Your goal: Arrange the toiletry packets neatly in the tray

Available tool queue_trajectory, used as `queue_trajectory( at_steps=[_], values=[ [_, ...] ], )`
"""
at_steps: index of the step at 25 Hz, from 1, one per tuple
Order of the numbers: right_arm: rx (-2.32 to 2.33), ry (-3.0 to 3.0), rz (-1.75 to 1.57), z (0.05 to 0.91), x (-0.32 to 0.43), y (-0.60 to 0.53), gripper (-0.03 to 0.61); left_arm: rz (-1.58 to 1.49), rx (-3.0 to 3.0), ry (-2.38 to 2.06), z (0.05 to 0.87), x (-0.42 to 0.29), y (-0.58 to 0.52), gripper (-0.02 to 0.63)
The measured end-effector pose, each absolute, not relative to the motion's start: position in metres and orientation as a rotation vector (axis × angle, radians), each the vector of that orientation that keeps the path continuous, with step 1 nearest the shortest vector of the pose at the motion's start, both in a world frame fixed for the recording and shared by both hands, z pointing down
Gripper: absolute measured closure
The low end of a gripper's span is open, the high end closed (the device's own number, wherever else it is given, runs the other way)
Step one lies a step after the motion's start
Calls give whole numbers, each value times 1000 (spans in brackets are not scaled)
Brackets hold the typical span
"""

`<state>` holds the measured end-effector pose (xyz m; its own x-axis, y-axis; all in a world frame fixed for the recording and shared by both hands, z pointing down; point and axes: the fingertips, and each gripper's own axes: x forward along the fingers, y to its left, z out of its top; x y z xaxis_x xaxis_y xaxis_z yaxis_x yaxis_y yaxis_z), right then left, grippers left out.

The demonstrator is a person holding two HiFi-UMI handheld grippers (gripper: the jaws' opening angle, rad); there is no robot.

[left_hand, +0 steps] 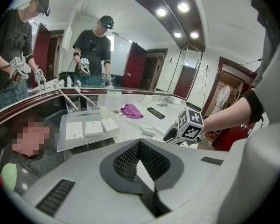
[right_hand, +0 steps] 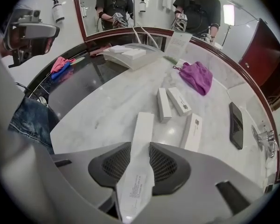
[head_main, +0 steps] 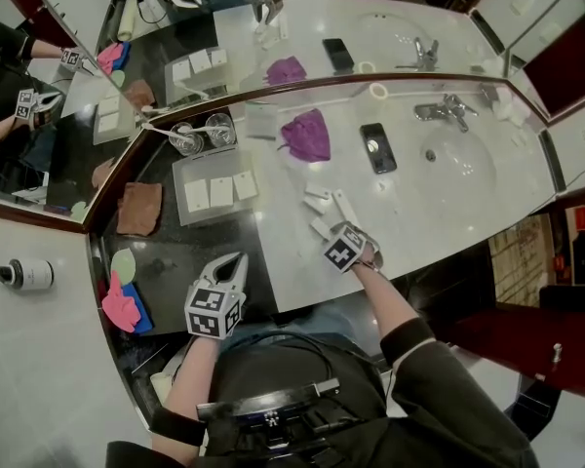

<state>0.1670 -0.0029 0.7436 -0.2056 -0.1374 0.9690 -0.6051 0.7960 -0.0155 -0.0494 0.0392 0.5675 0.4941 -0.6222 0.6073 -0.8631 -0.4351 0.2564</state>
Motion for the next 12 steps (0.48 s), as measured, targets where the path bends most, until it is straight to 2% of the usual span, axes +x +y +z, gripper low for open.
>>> queue_trajectory(
  at_steps=[12],
  values=[
    [717,-1933,553,693,133,-26,443,572,2179,-1228,575,-57,28,614]
  ],
)
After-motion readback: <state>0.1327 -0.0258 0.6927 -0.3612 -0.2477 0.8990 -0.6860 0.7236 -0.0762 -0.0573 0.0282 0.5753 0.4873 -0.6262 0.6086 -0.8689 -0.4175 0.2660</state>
